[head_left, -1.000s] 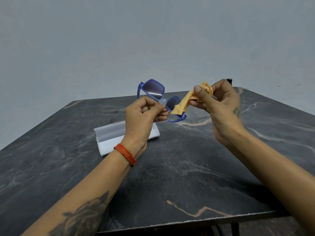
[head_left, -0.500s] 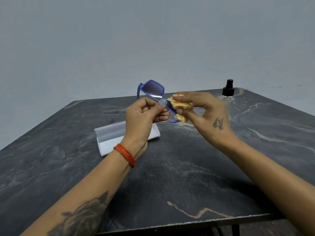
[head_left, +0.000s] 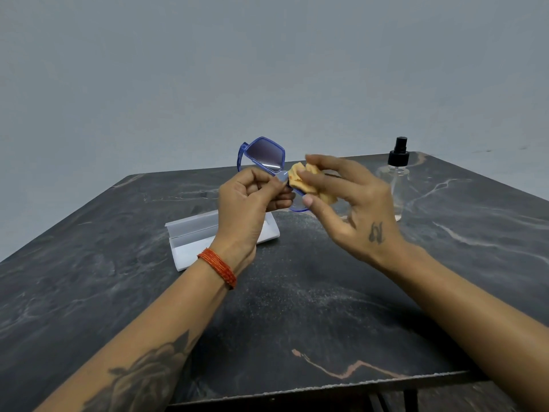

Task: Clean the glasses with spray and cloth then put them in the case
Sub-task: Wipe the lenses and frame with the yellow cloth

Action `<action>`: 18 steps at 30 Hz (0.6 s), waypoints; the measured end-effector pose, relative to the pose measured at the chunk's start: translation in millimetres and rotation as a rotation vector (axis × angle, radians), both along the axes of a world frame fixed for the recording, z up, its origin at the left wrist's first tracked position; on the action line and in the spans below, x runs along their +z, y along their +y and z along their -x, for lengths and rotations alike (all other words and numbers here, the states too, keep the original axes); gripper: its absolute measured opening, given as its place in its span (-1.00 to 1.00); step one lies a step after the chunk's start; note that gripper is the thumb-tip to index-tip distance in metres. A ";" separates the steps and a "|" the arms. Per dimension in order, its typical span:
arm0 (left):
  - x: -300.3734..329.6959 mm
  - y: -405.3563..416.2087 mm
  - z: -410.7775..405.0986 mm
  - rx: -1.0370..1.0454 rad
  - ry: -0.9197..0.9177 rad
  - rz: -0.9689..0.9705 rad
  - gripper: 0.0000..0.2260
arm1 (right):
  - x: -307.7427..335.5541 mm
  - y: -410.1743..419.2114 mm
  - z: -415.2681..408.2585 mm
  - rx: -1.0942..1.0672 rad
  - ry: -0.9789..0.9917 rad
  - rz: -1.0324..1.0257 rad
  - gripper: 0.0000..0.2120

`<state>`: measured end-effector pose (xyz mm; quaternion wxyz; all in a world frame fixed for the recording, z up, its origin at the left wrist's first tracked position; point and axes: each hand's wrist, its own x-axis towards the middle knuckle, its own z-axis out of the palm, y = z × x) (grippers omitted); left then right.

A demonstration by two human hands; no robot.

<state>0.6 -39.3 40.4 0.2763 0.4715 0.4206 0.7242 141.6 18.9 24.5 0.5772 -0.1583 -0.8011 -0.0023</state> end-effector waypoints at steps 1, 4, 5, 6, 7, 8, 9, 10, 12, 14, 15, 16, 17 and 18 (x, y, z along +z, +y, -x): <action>0.2 -0.3 -0.1 0.001 0.002 -0.003 -0.89 | -0.1 0.1 -0.2 0.015 -0.011 -0.018 -0.78; 0.3 -0.7 -0.2 0.008 0.019 0.000 -0.89 | -1.4 3.4 -1.5 0.025 0.019 -0.083 -0.86; 0.3 -0.6 0.0 0.009 0.022 0.004 -0.89 | -1.7 4.8 -2.1 0.008 0.033 -0.092 -0.85; 0.2 -0.4 0.6 0.010 0.026 0.006 -0.89 | -1.8 6.1 -2.4 -0.015 0.048 -0.092 -0.83; 0.0 -0.1 1.1 0.011 0.031 0.008 -0.89 | -1.7 7.2 -2.8 -0.044 0.061 -0.086 -0.81; -0.2 0.1 1.4 0.013 0.038 0.008 -0.89 | -1.5 8.1 -3.3 -0.075 0.071 -0.078 -0.80; -0.3 0.1 1.4 0.014 0.044 0.009 -0.89 | -1.1 9.0 -3.8 -0.107 0.076 -0.070 -0.80; -0.8 0.1 1.3 0.015 0.046 0.010 -0.89 | -0.9 9.9 -4.3 -0.136 0.076 -0.065 -0.80; -1.6 -0.2 0.9 0.012 0.052 0.009 -0.91 | -1.1 11.3 -4.1 -0.178 0.063 -0.066 -0.80; -2.3 -0.4 0.7 0.013 0.062 0.010 -0.93 | -2.9 10.8 -1.9 -0.191 0.020 -0.087 -0.77; -2.4 -0.5 0.7 0.015 0.068 0.011 -0.93 | -4.2 9.8 -0.2 -0.189 -0.010 -0.105 -0.75; -2.4 -0.4 1.0 0.017 0.073 0.012 -0.92 | -5.0 8.4 1.2 -0.182 -0.041 -0.123 -0.74; -2.3 -0.2 1.2 0.020 0.079 0.012 -0.91 | -5.5 7.4 2.1 -0.174 -0.071 -0.139 -0.73; -2.4 0.0 1.3 0.024 0.084 0.014 -0.91 | -5.7 6.6 2.9 -0.165 -0.096 -0.155 -0.72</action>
